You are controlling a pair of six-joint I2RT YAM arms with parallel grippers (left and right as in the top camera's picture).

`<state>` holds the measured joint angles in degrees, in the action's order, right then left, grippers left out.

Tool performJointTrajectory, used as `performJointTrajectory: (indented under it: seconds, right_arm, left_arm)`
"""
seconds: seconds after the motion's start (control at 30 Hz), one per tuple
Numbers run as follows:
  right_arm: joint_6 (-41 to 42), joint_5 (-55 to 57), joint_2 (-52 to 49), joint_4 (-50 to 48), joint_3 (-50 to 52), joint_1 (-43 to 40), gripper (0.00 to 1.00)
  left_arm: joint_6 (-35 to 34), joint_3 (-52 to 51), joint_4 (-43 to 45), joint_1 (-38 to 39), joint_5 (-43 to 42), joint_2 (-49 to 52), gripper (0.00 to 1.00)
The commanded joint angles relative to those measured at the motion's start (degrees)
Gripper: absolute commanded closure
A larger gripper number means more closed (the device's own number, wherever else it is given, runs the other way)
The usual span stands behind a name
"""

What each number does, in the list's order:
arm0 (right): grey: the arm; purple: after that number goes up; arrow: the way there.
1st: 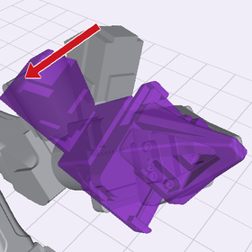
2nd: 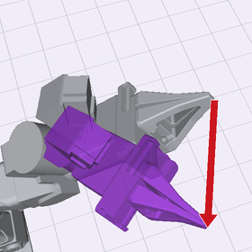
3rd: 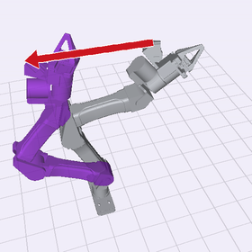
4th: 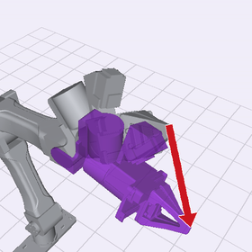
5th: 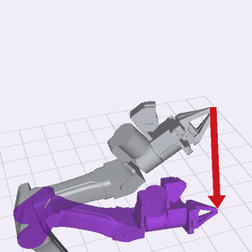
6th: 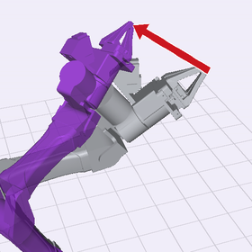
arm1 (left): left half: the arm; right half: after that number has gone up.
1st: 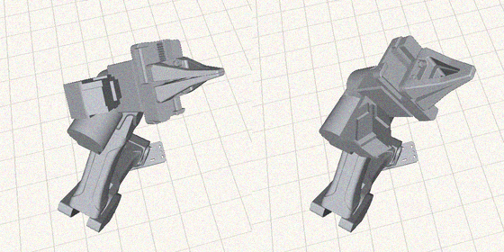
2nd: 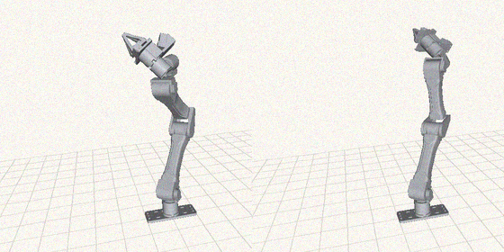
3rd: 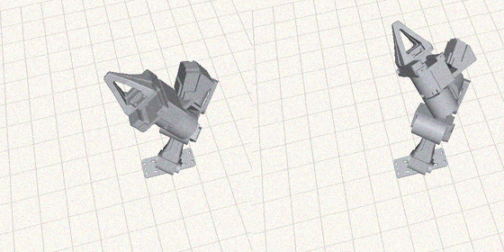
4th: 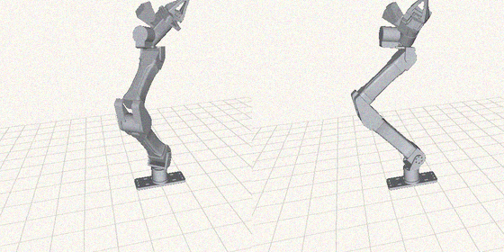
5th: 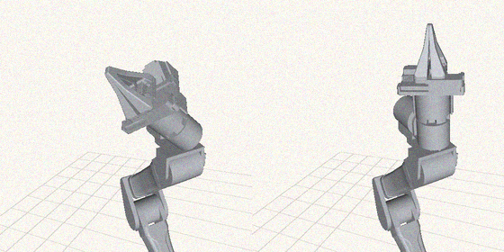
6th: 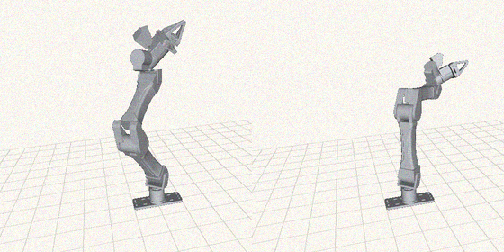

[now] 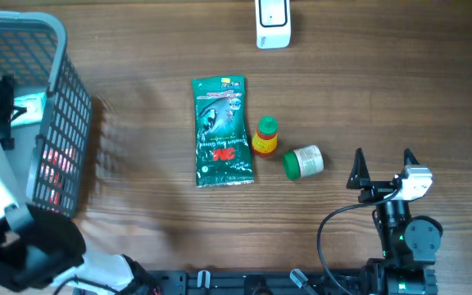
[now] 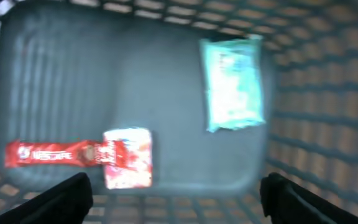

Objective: Scan the item barcode
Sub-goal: 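Release the container and move the left gripper back to the basket, then reach into the basket and grasp the red Nescafe stick with the left gripper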

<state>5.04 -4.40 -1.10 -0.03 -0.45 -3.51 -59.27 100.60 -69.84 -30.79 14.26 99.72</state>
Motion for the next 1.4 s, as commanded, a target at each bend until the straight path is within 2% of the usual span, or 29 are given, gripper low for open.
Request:
performJointTrajectory:
  seconds: [0.0,0.27,0.37,0.6,0.83,1.13,1.37]
  right_arm:
    - [-0.42,0.81,0.31,-0.11,0.15,-0.09,0.0]
    - [-0.44,0.81,0.31,-0.11,0.15,-0.09,0.0]
    - [-0.42,0.81,0.31,-0.11,0.15,-0.09,0.0]
    - [-0.42,0.81,0.31,-0.11,0.15,-0.09,0.0]
    - [-0.42,0.81,0.28,-0.11,0.15,-0.09,0.0]
    - [-0.42,0.81,0.31,-0.11,0.15,-0.09,0.0]
    - [-0.42,0.79,0.31,-0.11,0.15,-0.09,0.0]
  left_arm:
    - [-4.24,0.87,-1.38,-2.84,-1.97,4.28,0.11]
    - [-6.1,0.87,-5.38,-3.1,-2.45,10.1,0.11]
    - [-7.69,0.87,-7.43,-3.1,-2.93,12.22,0.18]
    - [-7.69,-0.44,-8.44,-3.1,-3.74,15.56,0.21]
    - [-9.38,-5.11,-7.58,-3.1,-3.74,15.63,0.31]
    - [-10.67,-11.34,-4.24,-3.1,-4.81,15.65,0.29]
    - [-10.67,-11.69,-2.56,-3.1,-4.81,15.65,0.29]
